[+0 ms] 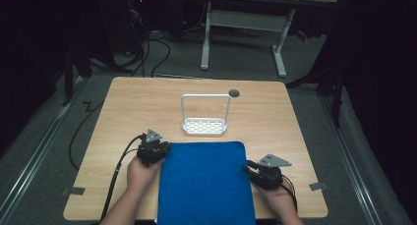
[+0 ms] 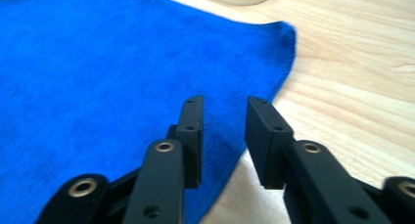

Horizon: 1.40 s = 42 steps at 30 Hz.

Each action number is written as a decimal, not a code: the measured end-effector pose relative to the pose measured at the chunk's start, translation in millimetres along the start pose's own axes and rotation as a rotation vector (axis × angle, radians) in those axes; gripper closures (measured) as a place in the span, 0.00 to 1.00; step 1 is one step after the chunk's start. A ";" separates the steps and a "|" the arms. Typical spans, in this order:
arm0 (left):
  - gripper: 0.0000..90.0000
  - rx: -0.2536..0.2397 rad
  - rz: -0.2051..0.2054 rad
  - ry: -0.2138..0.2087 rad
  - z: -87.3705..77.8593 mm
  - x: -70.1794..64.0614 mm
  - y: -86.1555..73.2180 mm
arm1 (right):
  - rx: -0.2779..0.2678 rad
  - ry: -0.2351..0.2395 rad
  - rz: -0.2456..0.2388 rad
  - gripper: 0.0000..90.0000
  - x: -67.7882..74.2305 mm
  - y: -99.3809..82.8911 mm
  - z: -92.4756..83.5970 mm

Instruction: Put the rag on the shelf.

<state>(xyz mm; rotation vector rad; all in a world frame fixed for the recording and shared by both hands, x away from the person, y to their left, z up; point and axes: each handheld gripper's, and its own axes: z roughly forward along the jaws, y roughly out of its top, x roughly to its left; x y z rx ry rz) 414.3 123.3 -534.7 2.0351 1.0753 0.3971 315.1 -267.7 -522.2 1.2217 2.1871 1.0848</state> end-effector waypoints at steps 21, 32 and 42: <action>0.95 0.004 -0.061 -0.053 -0.9 7.9 -0.8 | 0.050 -0.126 0.110 0.69 -26.5 48.9 63.9; 0.95 0.001 -0.076 -0.062 -1.5 8.8 -1.9 | 0.073 -0.116 0.081 0.88 -23.7 42.4 67.7; 0.96 -0.007 -0.070 -0.061 -4.1 6.9 -2.3 | 0.016 -0.099 0.096 0.99 -27.7 41.2 58.1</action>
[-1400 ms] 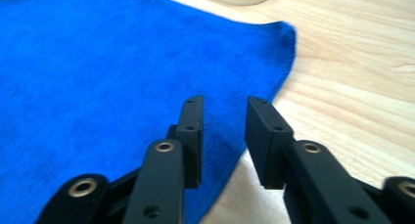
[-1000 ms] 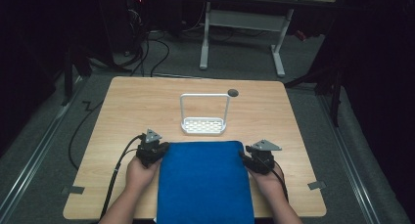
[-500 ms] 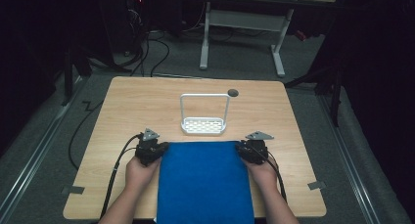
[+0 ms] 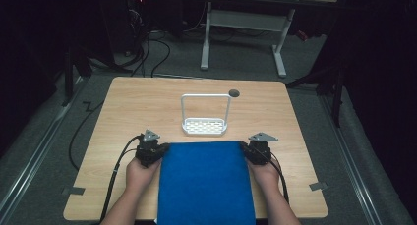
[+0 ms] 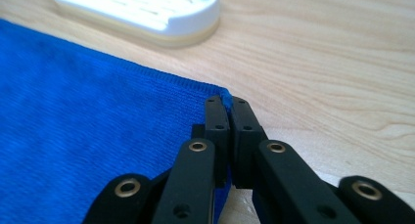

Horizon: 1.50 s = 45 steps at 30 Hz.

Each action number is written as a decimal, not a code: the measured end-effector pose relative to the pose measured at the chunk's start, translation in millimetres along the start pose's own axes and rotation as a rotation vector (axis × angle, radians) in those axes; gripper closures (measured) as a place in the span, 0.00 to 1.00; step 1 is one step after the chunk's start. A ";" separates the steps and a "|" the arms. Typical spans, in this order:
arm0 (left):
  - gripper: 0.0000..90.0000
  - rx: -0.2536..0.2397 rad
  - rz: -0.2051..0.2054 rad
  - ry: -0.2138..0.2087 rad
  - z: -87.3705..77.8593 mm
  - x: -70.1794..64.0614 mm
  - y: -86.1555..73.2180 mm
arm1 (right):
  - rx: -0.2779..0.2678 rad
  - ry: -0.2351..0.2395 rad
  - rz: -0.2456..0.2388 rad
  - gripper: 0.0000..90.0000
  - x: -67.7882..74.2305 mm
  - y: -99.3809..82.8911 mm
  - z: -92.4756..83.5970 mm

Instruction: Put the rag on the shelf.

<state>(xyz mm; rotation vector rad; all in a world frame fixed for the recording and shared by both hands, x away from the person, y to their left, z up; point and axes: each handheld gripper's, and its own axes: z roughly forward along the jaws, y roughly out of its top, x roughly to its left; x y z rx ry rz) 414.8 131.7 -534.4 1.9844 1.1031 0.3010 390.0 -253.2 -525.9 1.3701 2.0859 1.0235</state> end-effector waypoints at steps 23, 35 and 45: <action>0.97 -0.353 0.024 0.009 -63.2 -16.9 11.5 | -0.261 0.036 -0.009 0.99 18.1 14.3 -59.1; 0.97 -0.495 0.075 0.013 -97.8 -35.1 26.3 | -0.392 0.014 -0.031 0.99 31.0 27.7 -83.2; 0.98 -0.592 0.132 0.014 -121.4 -54.5 39.1 | -0.486 0.019 -0.054 0.99 42.3 41.4 -106.8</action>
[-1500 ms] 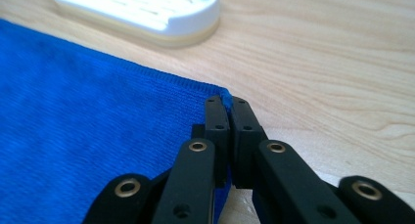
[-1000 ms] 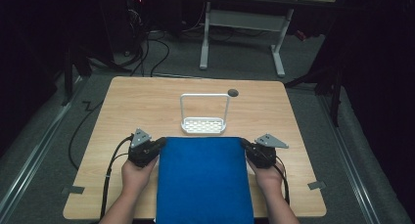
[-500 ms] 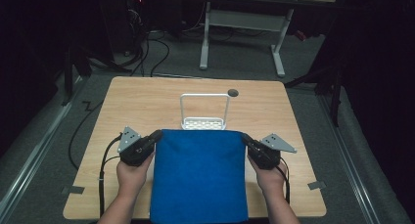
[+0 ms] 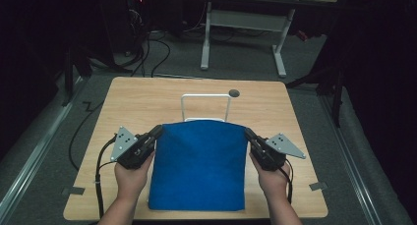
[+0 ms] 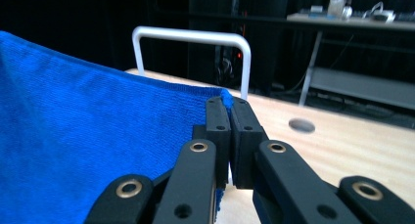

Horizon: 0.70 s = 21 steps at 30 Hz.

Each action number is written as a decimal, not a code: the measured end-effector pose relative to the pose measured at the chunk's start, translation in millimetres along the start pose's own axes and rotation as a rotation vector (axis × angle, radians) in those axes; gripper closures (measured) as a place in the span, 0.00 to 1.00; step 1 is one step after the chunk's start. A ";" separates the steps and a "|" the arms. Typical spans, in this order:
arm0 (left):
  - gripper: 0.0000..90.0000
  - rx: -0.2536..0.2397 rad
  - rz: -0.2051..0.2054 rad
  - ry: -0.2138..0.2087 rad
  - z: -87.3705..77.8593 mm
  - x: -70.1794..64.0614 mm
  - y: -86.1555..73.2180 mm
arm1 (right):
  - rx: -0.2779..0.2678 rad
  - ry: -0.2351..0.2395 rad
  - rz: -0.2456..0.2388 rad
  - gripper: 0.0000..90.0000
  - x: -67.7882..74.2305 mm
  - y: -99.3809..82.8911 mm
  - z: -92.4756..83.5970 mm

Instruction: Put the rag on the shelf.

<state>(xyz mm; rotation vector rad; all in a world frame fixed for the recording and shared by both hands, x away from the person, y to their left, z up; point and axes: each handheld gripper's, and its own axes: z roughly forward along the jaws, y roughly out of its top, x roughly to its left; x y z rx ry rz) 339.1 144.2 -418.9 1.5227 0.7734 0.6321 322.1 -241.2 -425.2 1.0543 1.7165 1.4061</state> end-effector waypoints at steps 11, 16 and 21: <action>0.98 -0.109 0.069 0.016 -4.4 -2.0 48.0 | -0.129 -0.001 -0.032 0.99 -1.0 46.5 -15.2; 0.98 -0.137 0.088 0.022 -2.7 -1.2 64.9 | -0.172 -0.004 -0.039 0.99 -4.4 65.8 -19.1; 0.98 -0.143 0.077 0.019 -1.4 0.2 68.1 | -0.181 -0.006 -0.049 0.99 -4.9 74.5 -19.4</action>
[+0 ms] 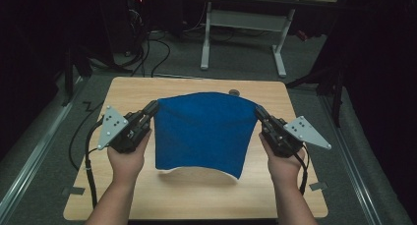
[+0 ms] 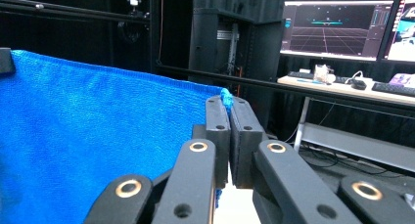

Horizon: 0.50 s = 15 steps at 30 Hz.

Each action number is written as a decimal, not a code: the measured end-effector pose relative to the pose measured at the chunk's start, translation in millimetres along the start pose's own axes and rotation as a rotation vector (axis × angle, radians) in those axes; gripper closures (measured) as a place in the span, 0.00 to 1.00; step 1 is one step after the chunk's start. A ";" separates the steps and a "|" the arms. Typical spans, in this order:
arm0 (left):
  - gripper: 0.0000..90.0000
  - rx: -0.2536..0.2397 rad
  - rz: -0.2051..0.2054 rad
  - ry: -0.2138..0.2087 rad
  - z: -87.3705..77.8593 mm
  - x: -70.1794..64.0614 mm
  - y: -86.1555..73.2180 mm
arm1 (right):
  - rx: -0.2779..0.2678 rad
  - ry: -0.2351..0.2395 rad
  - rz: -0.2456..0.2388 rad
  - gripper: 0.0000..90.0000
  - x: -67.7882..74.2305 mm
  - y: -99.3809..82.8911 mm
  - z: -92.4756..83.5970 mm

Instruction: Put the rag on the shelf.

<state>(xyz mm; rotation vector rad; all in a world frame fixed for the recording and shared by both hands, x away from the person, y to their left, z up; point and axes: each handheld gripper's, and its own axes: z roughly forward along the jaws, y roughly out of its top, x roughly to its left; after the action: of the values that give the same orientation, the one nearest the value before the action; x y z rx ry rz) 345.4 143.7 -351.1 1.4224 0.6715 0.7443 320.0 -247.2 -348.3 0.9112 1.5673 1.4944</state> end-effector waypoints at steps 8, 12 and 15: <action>0.98 0.035 0.001 0.000 10.4 8.9 4.5 | 0.027 0.002 0.007 0.99 -5.1 4.1 7.6; 0.98 0.055 0.009 0.016 22.4 19.7 12.5 | 0.026 -0.005 0.010 0.99 -10.5 10.5 12.3; 0.98 0.068 0.060 0.047 31.3 23.5 16.4 | 0.027 -0.012 0.012 0.99 -15.0 16.7 18.3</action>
<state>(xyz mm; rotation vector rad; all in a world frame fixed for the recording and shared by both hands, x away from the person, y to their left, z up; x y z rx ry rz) 383.6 143.2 -332.6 1.4964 0.6988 0.8107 342.9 -251.5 -331.1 0.9450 1.5795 1.4769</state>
